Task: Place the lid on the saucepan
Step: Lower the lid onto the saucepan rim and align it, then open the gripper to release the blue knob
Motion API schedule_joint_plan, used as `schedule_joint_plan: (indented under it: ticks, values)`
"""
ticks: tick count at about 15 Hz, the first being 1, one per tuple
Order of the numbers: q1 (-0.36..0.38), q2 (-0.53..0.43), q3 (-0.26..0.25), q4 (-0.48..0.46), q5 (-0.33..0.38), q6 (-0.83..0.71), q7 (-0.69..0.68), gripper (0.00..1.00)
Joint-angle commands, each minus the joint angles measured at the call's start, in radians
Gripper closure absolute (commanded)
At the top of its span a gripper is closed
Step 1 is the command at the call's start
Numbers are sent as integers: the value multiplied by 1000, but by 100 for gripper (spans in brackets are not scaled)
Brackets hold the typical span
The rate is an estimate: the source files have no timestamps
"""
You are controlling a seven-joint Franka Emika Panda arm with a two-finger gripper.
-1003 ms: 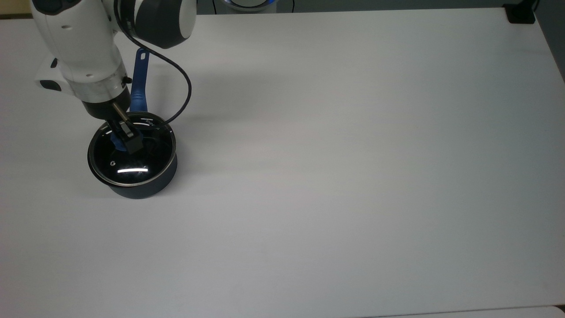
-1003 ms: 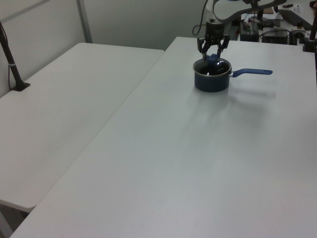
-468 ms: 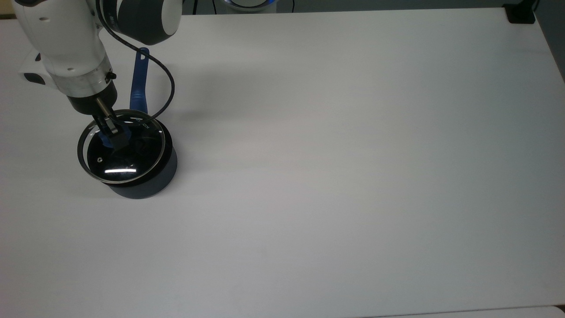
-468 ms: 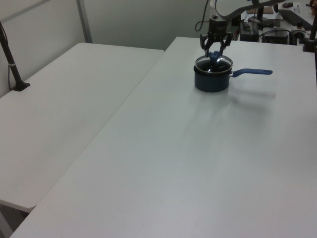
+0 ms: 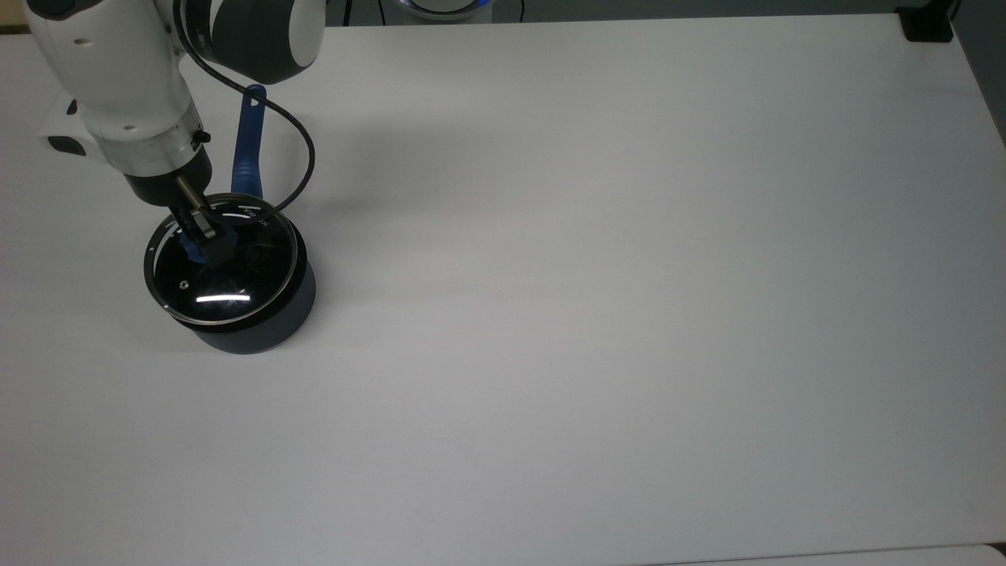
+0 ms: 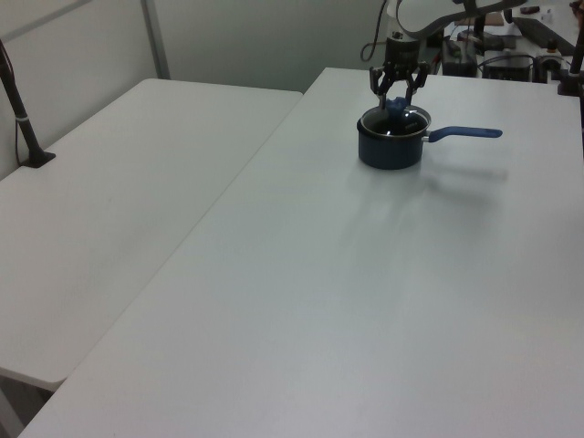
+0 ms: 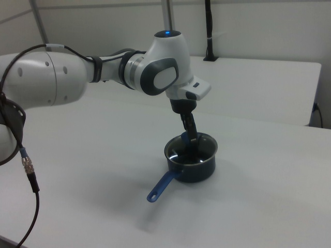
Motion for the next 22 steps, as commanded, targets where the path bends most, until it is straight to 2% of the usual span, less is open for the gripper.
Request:
schedule_joint_plan:
  ticks: [1,6,7,8,12,13,14,19,22]
  values:
    - [5,-25,-7,-22,23,-8,-26,56]
    - [12,-17,-2,-28,23,4,6,38]
    - [12,-17,1,-28,23,4,14,26]
    - [12,-17,2,-28,23,4,16,20]
    - [12,-17,2,-27,23,7,22,17]
    - [12,-17,2,-25,22,7,28,14]
    - [12,-19,2,-24,20,7,26,2]
    - [12,-78,5,-25,20,-40,-101,0]
    - [15,-149,10,-30,11,-148,-296,0]
